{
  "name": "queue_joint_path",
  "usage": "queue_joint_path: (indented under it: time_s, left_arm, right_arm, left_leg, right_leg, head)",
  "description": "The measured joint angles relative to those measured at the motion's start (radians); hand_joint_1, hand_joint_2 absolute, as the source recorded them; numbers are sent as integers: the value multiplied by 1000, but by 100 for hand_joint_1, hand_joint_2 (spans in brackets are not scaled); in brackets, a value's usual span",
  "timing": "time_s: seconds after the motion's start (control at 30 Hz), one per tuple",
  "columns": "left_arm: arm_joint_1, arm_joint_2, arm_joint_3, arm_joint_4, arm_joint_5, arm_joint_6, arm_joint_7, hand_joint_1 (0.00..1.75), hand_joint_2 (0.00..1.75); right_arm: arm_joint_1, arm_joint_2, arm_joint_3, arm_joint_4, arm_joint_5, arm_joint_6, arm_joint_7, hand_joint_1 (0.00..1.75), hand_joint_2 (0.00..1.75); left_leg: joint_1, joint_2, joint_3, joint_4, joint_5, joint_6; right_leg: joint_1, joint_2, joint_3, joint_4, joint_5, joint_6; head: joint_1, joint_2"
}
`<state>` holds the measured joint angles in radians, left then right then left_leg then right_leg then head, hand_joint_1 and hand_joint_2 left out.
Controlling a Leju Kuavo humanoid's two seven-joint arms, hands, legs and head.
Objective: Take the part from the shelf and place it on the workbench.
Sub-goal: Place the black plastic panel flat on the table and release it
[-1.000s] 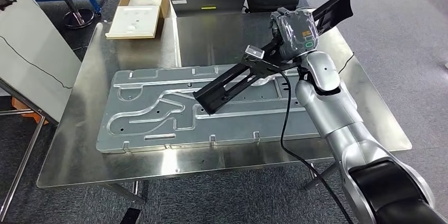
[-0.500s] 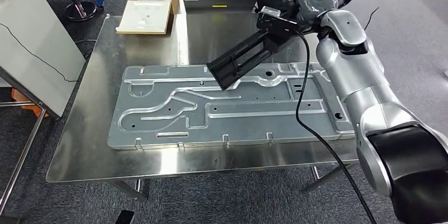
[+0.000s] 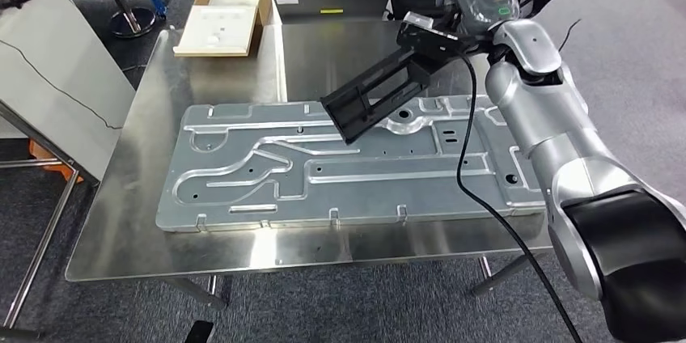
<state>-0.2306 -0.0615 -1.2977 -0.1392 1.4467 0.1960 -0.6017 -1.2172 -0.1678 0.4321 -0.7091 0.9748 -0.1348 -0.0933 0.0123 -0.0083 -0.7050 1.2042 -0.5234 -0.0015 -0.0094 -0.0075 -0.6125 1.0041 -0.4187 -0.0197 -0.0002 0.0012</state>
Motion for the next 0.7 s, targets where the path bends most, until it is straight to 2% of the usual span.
queue_joint_path:
  time_s: [0.03,0.07,0.1,0.13,0.17,0.23,0.27,0.4,0.43,0.47,0.53,0.57,0.6,0.63,0.7]
  left_arm:
    - [1,0,0,0,0,5,-3,0,175]
    - [2,0,0,0,-1,11,-4,0,175]
    - [1,0,0,0,-3,16,-6,0,175]
    - [1,1,0,0,-6,21,-7,0,175]
    - [0,2,0,0,-8,25,-8,0,175]
    - [-3,4,0,0,-23,39,-2,0,175]
    - [-3,4,0,0,-32,47,4,0,175]
    - [-4,3,0,0,-43,39,17,0,175]
    - [-6,4,0,0,-38,28,15,0,175]
    - [-7,4,0,0,-33,21,13,0,175]
    - [-7,4,0,0,-28,14,12,0,175]
    - [-6,4,0,0,-27,13,12,0,175]
    - [-5,4,0,0,-27,13,11,0,175]
    - [-5,4,0,0,-27,12,11,0,175]
    - [-5,4,0,0,-26,11,11,0,175]
  right_arm:
    - [7,3,8,3,0,-1,-5,131,175]
    - [16,6,16,6,-1,-1,-9,87,175]
    - [24,10,25,9,-2,-1,-11,44,175]
    - [30,13,33,11,-3,-1,-13,0,175]
    - [34,16,39,13,-5,-1,-13,0,175]
    - [32,21,49,15,-11,2,-13,0,175]
    - [31,22,53,16,-13,4,-14,0,175]
    - [23,34,75,21,-16,21,-13,0,175]
    - [18,37,81,23,-17,25,-12,0,175]
    - [14,39,86,25,-17,27,-11,0,175]
    - [9,41,93,30,-18,29,-10,0,175]
    - [9,41,96,34,-18,29,-10,0,175]
    - [9,42,99,37,-18,30,-10,0,175]
    - [8,42,102,38,-18,30,-10,0,175]
    - [6,43,107,40,-18,30,-10,0,175]
  left_leg:
    - [1,1,-30,62,-22,-3]
    - [2,1,-48,97,-28,-5]
    - [2,2,-48,94,-14,-6]
    - [2,2,-28,50,17,-6]
    - [2,3,5,-21,53,-5]
    - [0,4,62,-137,92,2]
    - [-1,4,74,-161,96,7]
    - [0,3,75,-173,101,28]
    - [2,3,76,-176,104,33]
    - [3,3,77,-178,105,37]
    - [4,2,76,-178,105,43]
    - [4,1,77,-178,104,43]
    - [4,0,77,-178,104,43]
    - [4,-1,79,-178,103,42]
    - [3,-2,83,-178,101,38]
  right_leg:
    - [0,0,0,1,-1,-1]
    - [1,1,0,2,-2,-2]
    - [1,2,0,5,-3,-1]
    - [0,4,0,9,-5,1]
    - [-1,4,-1,15,-9,4]
    - [2,5,-5,27,-18,12]
    - [4,5,-7,30,-20,17]
    - [4,5,-14,40,-28,35]
    - [3,5,-26,67,-46,39]
    - [1,5,-48,117,-75,44]
    - [-1,5,-110,250,-134,50]
    - [-3,5,-134,295,-145,52]
    - [-3,5,-143,305,-136,52]
    - [-4,5,-130,274,-109,50]
    - [-2,6,-68,139,-38,40]
  head:
    - [0,0]
    - [0,0]
    - [0,0]
    - [0,0]
    - [0,0]
    - [0,0]
    - [0,0]
    - [0,0]
    - [0,0]
    - [1,0]
    - [1,0]
    - [1,0]
    - [1,0]
    - [1,0]
    - [1,0]
